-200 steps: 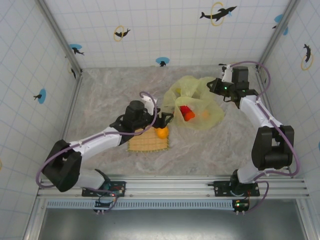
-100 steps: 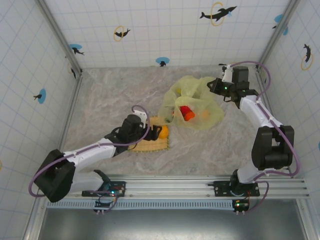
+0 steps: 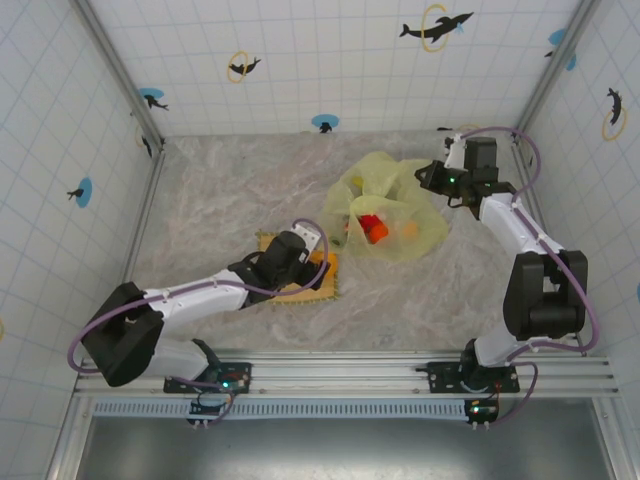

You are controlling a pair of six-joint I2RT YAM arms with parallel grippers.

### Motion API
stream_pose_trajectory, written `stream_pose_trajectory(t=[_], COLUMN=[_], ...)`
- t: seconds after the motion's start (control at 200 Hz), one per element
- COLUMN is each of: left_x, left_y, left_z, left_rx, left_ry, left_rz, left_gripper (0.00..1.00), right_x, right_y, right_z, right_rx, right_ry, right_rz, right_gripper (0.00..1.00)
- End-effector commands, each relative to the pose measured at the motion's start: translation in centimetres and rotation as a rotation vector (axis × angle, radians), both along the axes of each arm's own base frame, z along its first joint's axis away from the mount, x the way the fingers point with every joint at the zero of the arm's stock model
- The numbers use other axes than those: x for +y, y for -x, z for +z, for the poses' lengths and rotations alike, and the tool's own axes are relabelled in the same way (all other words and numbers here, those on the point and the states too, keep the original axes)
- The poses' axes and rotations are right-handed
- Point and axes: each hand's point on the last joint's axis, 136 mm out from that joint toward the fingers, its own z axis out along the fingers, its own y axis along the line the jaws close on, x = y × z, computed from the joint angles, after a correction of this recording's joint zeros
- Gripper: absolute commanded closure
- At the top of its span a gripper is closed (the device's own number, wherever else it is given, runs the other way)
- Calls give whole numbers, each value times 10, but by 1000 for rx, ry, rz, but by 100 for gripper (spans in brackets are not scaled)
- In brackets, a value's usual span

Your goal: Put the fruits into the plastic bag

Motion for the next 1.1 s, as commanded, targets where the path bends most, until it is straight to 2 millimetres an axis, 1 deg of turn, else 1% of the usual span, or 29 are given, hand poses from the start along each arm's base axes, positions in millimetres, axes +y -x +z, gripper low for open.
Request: stream_pose_trajectory(t=[0.0, 0.125, 0.405, 0.575, 0.726, 0.921, 1.096], left_x=[-4, -11, -23, -21, -22, -17, -12], left_y=[1, 0, -3, -5, -6, -7, -8], left_z=[0, 0, -11, -24, -31, -43, -46], left_rx=[-30, -38, -36, -19, -7, 9, 9], left_ry=[-79, -88, -154, -214, -248, -295, -305], left_rz=[-86, -119, -166, -171, -181, -172, -149], left_gripper=[9, 10, 10, 10, 10, 10, 14], right_x=[0, 0, 0, 0, 1, 0, 1], right_y=[-1, -2, 0, 0, 0, 1, 0], right_z=[2, 3, 2, 2, 2, 1, 0], right_rx=[-25, -30, -25, -26, -25, -22, -21], right_ry=[-8, -11, -12, -12, -16, -13, -14], right_rz=[8, 10, 13, 13, 14, 14, 14], right_gripper=[100, 100, 100, 100, 100, 100, 100])
